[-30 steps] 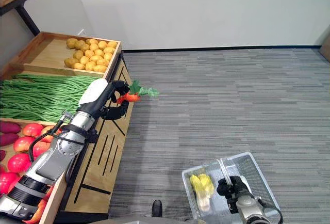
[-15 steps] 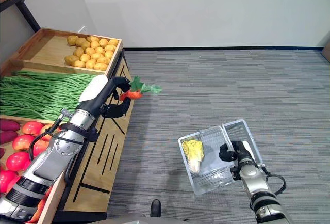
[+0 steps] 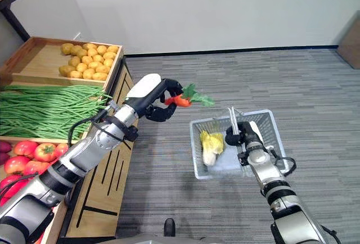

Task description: Get the vegetables into the basket

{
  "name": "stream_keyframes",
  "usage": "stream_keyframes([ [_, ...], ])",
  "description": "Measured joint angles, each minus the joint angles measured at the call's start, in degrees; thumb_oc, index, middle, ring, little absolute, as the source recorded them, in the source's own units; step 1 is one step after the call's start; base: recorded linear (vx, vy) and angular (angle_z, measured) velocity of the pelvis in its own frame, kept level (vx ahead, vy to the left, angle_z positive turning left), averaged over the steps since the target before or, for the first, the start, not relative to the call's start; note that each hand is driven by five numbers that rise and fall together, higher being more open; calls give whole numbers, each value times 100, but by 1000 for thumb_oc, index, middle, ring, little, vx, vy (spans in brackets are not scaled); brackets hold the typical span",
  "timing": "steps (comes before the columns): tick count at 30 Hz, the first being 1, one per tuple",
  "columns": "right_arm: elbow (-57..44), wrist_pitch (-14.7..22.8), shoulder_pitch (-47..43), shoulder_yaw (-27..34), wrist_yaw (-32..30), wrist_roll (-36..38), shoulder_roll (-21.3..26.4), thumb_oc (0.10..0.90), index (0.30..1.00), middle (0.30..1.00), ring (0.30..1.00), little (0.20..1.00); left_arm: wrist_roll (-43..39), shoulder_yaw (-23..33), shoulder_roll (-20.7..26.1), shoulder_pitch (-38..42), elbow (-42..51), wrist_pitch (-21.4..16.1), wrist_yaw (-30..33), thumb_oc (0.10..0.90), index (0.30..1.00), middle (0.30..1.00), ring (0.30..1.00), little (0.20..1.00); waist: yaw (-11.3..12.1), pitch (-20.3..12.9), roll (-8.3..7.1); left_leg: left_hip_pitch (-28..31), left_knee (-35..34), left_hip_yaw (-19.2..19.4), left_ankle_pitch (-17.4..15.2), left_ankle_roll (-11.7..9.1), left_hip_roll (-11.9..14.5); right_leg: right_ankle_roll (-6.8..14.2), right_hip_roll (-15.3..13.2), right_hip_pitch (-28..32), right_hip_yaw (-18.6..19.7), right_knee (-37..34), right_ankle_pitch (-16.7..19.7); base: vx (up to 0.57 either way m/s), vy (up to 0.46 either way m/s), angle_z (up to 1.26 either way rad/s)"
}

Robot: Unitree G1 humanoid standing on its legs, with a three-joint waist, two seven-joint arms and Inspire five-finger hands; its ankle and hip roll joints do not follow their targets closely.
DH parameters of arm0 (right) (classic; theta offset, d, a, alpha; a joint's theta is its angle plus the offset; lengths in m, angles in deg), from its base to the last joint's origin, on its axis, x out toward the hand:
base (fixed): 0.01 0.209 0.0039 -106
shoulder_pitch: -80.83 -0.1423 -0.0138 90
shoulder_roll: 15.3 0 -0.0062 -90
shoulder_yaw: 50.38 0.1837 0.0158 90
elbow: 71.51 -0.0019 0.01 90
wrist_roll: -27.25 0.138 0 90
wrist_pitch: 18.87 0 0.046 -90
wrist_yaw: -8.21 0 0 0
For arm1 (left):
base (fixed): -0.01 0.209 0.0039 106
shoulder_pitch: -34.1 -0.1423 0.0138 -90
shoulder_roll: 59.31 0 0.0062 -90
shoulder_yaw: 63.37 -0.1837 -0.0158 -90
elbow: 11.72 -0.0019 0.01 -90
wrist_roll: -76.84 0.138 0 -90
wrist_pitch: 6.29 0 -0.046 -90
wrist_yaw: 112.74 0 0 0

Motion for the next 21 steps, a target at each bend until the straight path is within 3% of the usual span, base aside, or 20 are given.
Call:
stream_keyframes([
  [6,-584,-55,-30,-147,0,-35,-6,400,300,300,300,300,51,-345,-512,256,-723,78,-5,400,300,300,300,300,-81,-13,142,-6,-2,61,-8,-2,17,-1,5,-30,57,1,1,2,-6,-5],
  [14,-718,-56,-79,-339,-16,-117,-101,400,300,300,300,300,42,-699,-1174,254,-1676,181,-14,400,300,300,300,300,-219,-12,147,-25,-1,154,-21,-1,34,-3,3,-79,152,1,3,1,-8,-6],
  [15,-718,-60,-78,-387,-16,-126,-104,400,300,300,300,300,39,-760,-1223,254,-1763,212,-14,586,561,561,561,561,-232,-12,147,-24,-1,156,-21,-1,35,-3,3,-79,153,1,3,0,0,0],
  [16,-718,-68,-78,-420,-16,-128,-104,400,300,300,300,300,39,-794,-1289,253,-1854,211,-14,900,1000,1000,1000,1000,-231,-11,150,-24,-1,157,-21,-1,37,-3,5,-79,153,1,3,0,0,0],
  [21,-727,-71,-78,-502,-19,-131,-209,400,300,300,300,300,33,-892,-1685,212,-2474,265,-20,900,1000,1000,1000,1000,-241,-11,150,-23,-1,173,-21,0,54,-4,17,-83,168,1,3,0,0,0],
])
